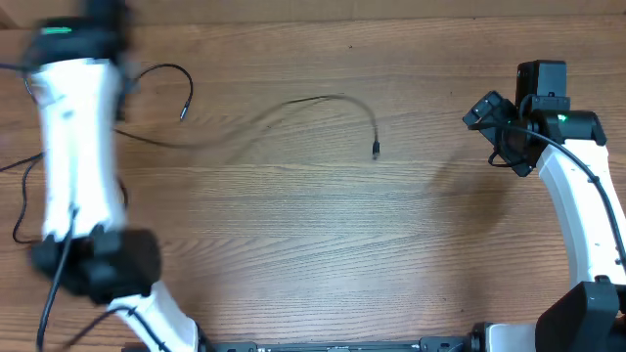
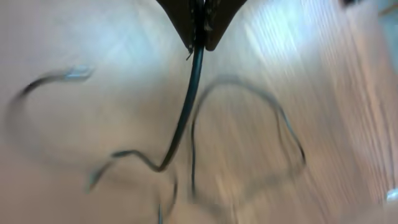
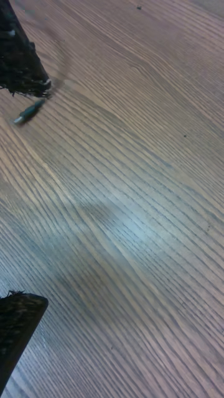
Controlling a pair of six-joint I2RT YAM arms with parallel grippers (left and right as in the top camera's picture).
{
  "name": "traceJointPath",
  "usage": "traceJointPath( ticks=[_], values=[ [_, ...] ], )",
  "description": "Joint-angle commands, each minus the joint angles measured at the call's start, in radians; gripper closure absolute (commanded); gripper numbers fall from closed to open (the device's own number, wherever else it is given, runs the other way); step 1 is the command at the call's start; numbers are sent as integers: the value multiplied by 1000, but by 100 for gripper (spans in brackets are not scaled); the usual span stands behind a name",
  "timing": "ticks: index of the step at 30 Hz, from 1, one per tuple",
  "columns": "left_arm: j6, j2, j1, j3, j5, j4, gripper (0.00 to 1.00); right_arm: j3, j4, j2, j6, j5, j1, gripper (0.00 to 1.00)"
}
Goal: Untangle cables
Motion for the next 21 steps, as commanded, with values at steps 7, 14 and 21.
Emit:
traceJointPath(
  ticks=[7, 14, 21],
  values=[
    [341, -65, 333, 281, 433, 17, 96, 21, 3, -8, 3, 10, -1, 0],
    [358, -61, 269, 280, 440, 21, 96, 21, 3, -8, 3, 10, -1, 0],
    [388, -60, 69, 280, 400, -22, 96, 21, 3, -8, 3, 10, -1, 0]
  ],
)
